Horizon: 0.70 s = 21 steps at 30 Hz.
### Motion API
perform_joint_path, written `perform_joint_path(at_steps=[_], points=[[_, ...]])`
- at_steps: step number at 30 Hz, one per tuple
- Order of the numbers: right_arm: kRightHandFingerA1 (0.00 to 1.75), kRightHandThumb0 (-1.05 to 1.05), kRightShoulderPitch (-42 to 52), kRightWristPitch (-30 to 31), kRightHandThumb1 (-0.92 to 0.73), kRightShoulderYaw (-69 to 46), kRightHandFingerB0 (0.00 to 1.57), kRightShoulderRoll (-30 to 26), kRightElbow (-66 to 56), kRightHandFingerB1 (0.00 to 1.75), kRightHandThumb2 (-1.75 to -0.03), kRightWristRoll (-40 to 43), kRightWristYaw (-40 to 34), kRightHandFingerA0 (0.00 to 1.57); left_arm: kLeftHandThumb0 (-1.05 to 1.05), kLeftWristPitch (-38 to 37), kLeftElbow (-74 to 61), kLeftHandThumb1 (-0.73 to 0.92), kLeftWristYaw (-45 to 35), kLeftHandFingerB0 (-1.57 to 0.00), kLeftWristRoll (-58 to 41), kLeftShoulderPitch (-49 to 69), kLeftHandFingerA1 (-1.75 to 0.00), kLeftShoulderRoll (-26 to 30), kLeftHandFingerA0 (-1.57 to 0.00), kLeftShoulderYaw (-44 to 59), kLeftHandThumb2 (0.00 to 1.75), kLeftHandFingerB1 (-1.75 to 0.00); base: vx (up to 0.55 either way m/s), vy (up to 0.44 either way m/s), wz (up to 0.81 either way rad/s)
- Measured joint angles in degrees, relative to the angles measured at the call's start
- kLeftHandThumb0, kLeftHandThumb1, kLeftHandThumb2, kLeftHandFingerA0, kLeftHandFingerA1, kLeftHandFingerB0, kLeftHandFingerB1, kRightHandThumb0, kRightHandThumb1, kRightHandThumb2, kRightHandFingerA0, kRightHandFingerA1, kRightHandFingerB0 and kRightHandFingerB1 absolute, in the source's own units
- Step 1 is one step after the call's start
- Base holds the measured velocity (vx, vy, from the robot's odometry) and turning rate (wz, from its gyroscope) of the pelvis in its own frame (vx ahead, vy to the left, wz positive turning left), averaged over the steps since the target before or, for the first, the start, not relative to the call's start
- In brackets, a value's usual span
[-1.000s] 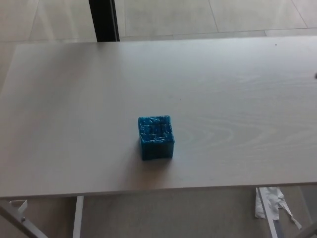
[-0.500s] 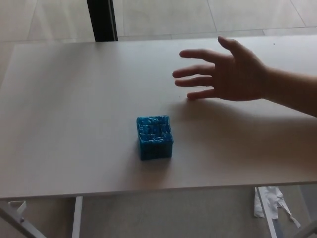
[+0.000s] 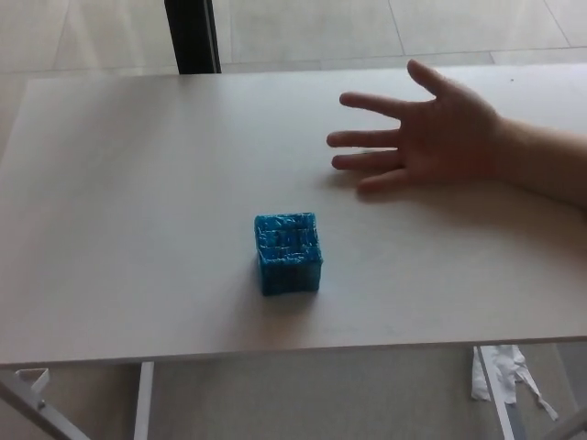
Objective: The robot uses its right hand to pick up a cube kept in the middle of the desk infront of it and hands it to a person
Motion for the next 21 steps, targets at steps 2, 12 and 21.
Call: perform_joint_path(at_steps=[2,12,21], points=[[0.50,-0.62,-3.2,1.3,-0.46,4.2,0.30,0.5,-3.5,0.33,-0.54,-0.1,0.3,0.25,-0.57,0.0,0.0,0.47,0.0,-0.53,0.0,0.0,-0.53,0.0,-0.78,-0.1,0.55,-0.38,0.00,0.000,0.00],[0.55,-0.74,-16.8,7.6,-0.51,25.3,0.27,2.7,-12.8,0.39,-0.57,-3.5,3.2,0.18,-0.60,0.0,0.0,0.45,0.0,-0.53,0.0,-0.1,-0.52,0.0,-0.70,-0.5,0.55,-0.38,-0.01,-0.001,0.01],[0.56,-0.76,-19.6,9.1,-0.55,42.2,0.27,6.0,-9.3,0.37,-0.58,-10.8,4.8,0.25,-0.63,0.0,0.0,0.45,-0.1,-0.54,0.0,-0.2,-0.53,0.0,-0.71,-0.9,0.54,-0.38,0.00,0.000,0.00]])
